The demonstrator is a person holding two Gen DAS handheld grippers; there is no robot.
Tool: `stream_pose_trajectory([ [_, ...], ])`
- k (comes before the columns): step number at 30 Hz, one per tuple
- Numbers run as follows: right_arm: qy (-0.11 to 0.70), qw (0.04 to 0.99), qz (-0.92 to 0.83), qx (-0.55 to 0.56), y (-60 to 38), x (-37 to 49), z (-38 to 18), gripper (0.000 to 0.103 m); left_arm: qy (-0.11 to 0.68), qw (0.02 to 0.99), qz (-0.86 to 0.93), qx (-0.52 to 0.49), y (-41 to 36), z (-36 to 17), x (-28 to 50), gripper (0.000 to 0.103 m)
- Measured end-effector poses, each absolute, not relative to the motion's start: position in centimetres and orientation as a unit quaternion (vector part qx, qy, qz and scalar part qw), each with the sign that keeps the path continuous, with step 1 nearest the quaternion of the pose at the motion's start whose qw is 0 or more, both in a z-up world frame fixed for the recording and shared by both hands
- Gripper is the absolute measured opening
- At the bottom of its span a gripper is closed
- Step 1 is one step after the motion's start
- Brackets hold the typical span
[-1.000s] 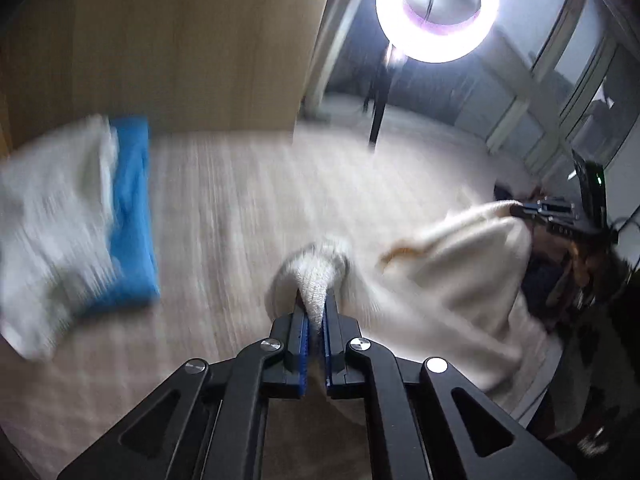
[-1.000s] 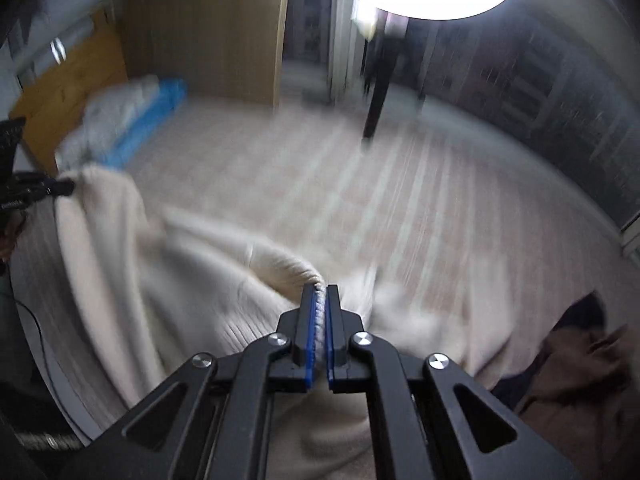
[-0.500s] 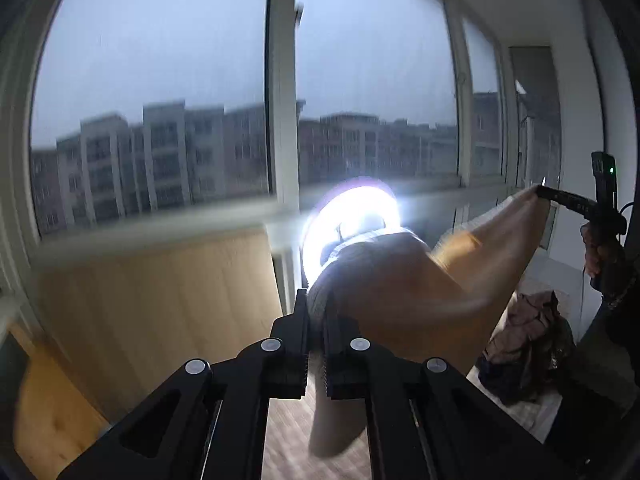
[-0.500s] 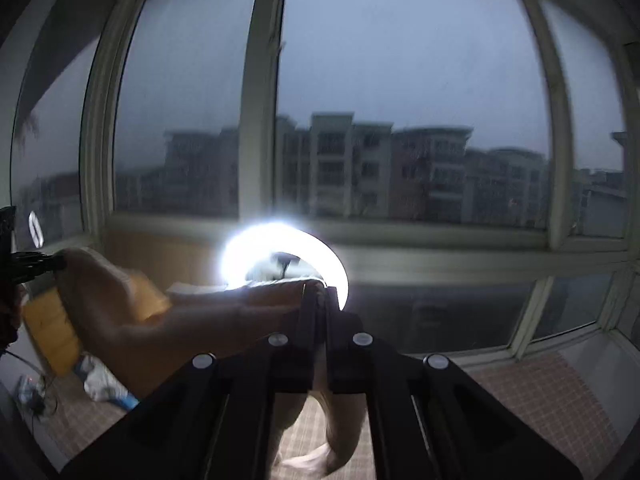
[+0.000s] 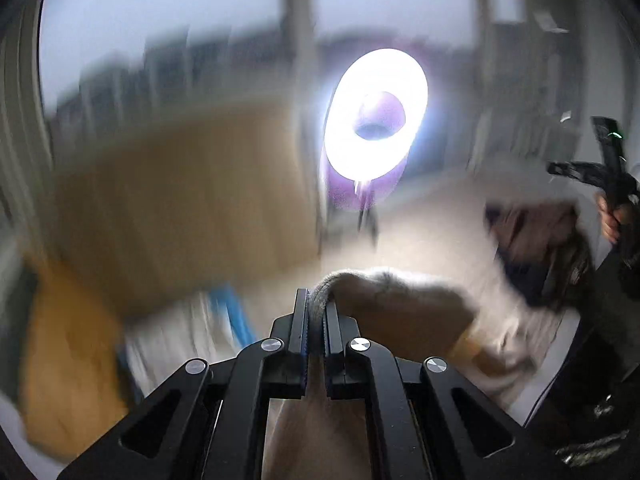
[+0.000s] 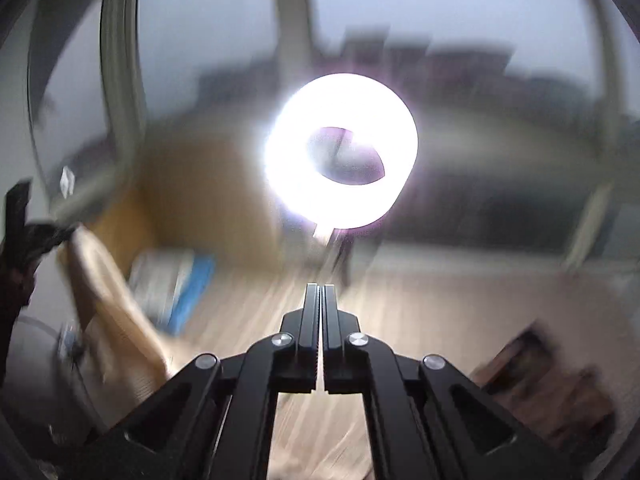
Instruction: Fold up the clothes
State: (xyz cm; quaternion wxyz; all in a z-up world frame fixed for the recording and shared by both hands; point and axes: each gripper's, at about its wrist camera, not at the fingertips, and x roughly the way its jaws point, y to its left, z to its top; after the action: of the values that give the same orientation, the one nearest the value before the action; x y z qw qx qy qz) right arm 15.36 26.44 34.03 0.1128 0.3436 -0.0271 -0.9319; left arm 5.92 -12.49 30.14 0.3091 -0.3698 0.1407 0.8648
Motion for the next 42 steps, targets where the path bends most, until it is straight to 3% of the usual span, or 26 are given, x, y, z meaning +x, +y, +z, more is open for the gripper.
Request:
stream_pose_trajectory([
  [4,-0.043,0.204,-0.860,0.465,19.3,13.0,22.2,0.008,0.150,0.247,0.851,-0.438,-15.4,21.4,3.8,0.005],
  [9,0.000,0.285,-0.790,0.543,12.6,17.0,12.0,0.016,0.116,0.231,0.849,-0.460,-19.5,19.4,5.2,0.005],
  [14,0.042,0.305,-0.769,0.560,8.2,20.9,8.3,0.052,0.096,0.247,0.843,-0.467,-20.6,18.8,5.1,0.005],
  [16,0.072,0.286,-0.779,0.553,7.1,21.6,7.7,0.059,0.098,0.255,0.842,-0.466,-20.4,18.6,5.2,0.005],
  [18,0.105,0.261,-0.793,0.540,6.3,22.1,7.3,0.058,0.100,0.260,0.841,-0.464,-20.3,18.5,5.4,0.005],
  [19,0.107,0.253,-0.799,0.536,6.4,21.9,7.4,0.037,0.099,0.264,0.841,-0.461,-20.2,18.7,5.6,0.005],
  [20,0.098,0.247,-0.804,0.532,6.9,21.5,7.8,0.009,0.098,0.268,0.843,-0.457,-20.2,19.0,5.8,0.005],
  [23,0.072,0.231,-0.819,0.520,8.4,20.3,8.8,0.007,0.088,0.284,0.847,-0.441,-20.3,20.3,6.8,0.005],
  [34,-0.006,0.065,-0.976,0.206,20.6,25.5,36.7,0.006,0.041,0.393,0.889,-0.230,-22.2,39.5,15.6,0.004],
  [42,0.027,0.015,-0.999,0.044,21.2,32.7,48.6,0.006,0.036,0.413,0.902,-0.123,-24.2,48.7,19.8,0.003],
])
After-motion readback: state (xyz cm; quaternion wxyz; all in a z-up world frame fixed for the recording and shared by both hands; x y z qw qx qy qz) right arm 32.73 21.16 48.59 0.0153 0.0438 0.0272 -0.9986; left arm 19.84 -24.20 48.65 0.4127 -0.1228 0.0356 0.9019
